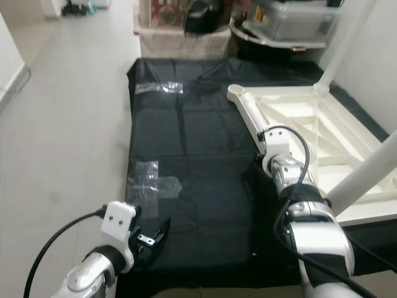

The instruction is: Building children table

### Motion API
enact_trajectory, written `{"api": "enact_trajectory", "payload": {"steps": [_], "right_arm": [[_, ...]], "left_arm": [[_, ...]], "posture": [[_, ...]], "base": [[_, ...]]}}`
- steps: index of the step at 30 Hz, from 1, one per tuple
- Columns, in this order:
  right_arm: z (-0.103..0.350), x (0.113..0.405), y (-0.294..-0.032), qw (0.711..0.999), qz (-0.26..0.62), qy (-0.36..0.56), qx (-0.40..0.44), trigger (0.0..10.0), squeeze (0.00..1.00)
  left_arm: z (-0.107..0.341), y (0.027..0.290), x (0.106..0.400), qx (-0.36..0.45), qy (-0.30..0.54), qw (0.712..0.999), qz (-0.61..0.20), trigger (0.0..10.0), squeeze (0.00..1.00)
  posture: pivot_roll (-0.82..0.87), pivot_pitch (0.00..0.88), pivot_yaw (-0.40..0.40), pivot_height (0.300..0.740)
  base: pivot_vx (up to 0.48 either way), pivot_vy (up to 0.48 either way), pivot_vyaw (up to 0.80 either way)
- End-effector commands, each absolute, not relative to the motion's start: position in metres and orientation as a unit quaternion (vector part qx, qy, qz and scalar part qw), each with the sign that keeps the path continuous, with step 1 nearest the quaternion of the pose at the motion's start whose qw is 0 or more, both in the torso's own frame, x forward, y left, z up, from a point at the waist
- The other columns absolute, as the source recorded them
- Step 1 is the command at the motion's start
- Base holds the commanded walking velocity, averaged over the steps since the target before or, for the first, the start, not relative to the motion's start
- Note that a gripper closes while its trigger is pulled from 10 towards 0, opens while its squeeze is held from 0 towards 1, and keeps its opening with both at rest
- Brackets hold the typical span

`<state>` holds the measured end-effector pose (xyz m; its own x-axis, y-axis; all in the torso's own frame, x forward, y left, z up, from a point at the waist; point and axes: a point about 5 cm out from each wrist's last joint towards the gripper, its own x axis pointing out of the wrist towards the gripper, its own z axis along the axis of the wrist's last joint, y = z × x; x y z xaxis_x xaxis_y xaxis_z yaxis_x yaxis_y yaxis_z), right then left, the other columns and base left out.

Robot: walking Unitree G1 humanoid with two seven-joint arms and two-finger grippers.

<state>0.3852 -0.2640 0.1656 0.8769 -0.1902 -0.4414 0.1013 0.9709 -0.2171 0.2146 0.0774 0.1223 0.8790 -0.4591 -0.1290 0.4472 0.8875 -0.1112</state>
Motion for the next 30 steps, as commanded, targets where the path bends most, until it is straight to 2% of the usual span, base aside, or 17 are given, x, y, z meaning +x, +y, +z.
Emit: {"api": "enact_trajectory", "payload": {"steps": [1,9,18,19,21,22,30], "right_arm": [[0.156,0.381,-0.269,0.955,-0.067,0.273,-0.094,10.0,0.0],[0.153,0.377,-0.272,0.949,-0.057,0.297,-0.088,10.0,0.0],[0.142,0.372,-0.266,0.94,-0.002,0.339,-0.047,10.0,0.0],[0.141,0.371,-0.266,0.938,0.004,0.344,-0.04,9.2,0.0],[0.14,0.371,-0.265,0.937,0.008,0.347,-0.036,9.2,0.0],[0.139,0.37,-0.265,0.936,0.011,0.35,-0.031,0.0,0.0],[0.139,0.37,-0.265,0.937,0.026,0.348,-0.037,0.0,0.0]], "left_arm": [[0.122,0.073,0.209,-0.043,0.084,0.966,-0.241,10.0,0.0],[0.122,0.072,0.209,-0.044,0.085,0.966,-0.24,10.0,0.0],[0.122,0.072,0.209,-0.046,0.088,0.966,-0.238,10.0,0.0],[0.122,0.071,0.209,-0.047,0.088,0.966,-0.237,10.0,0.0],[0.122,0.071,0.209,-0.047,0.088,0.966,-0.237,10.0,0.0],[0.122,0.071,0.209,-0.047,0.087,0.967,-0.236,10.0,0.0],[0.122,0.071,0.209,-0.047,0.089,0.967,-0.234,10.0,0.0]], "posture": [[0.08,0.219,-0.104,0.74],[0.08,0.218,-0.113,0.74],[0.07,0.216,-0.117,0.74],[0.07,0.215,-0.12,0.74],[0.07,0.215,-0.12,0.74],[0.08,0.218,-0.123,0.74],[0.08,0.216,-0.123,0.74]], "base": [[0.0,0.0,0.0],[0.0,0.0,0.0],[0.0,0.0,0.0],[0.0,0.0,0.0],[0.0,0.0,0.0],[0.0,0.0,0.0],[0.0,0.0,0.0]]}}
